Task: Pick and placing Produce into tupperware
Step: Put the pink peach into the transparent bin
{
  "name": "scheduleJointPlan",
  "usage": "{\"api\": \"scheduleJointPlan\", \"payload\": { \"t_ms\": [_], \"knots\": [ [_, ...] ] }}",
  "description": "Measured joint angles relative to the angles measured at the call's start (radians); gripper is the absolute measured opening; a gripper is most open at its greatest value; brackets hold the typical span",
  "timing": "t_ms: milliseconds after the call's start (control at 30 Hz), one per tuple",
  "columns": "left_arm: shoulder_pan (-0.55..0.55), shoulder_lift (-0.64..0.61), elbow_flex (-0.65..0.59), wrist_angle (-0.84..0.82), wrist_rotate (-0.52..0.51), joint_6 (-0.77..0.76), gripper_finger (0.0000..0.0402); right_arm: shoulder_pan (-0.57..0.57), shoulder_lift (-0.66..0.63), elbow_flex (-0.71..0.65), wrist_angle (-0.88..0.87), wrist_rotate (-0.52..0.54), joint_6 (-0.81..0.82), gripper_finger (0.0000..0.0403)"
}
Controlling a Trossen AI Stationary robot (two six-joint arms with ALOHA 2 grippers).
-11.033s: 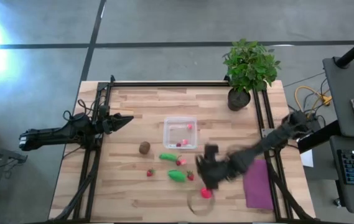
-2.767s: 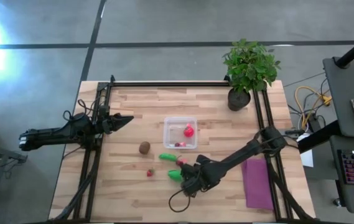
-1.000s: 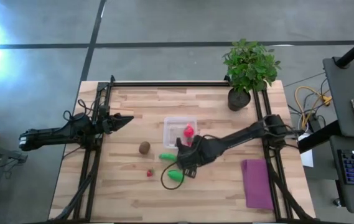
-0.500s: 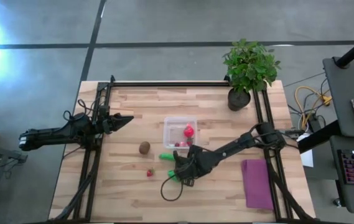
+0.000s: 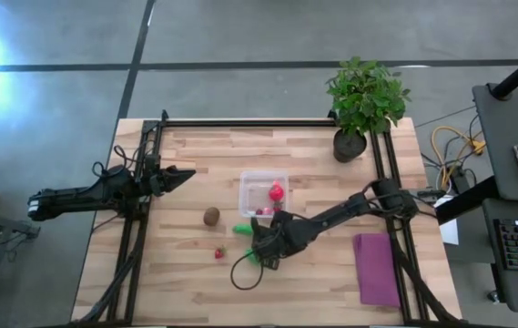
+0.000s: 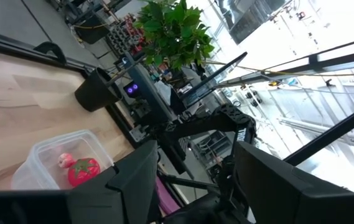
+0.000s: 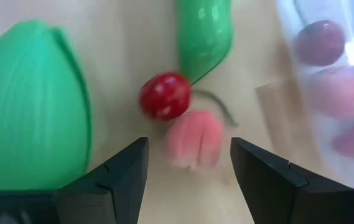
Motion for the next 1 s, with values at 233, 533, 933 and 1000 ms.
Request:
{"api": "scheduleJointPlan", "payload": {
  "t_ms": [233, 533, 933, 1000],
  "knots": [
    [0.000, 0.000, 0.000, 0.000, 0.000, 0.000, 0.0201, -0.031, -0.001, 0.000, 0.005, 0.002, 0.000, 0.0219],
    [0.000, 0.000, 0.000, 0.000, 0.000, 0.000, 0.0201, -0.037, 0.000, 0.000, 0.008, 0.000, 0.000, 0.0186],
    [0.000, 0.000, 0.000, 0.000, 0.000, 0.000, 0.0201, -0.036, -0.014, 0.036, 0.005, -0.028, 0.000, 0.0120],
    [0.000, 0.000, 0.000, 0.000, 0.000, 0.000, 0.0201, -0.036, -0.035, 0.053, 0.005, -0.022, 0.000, 0.0118]
  ]
}}
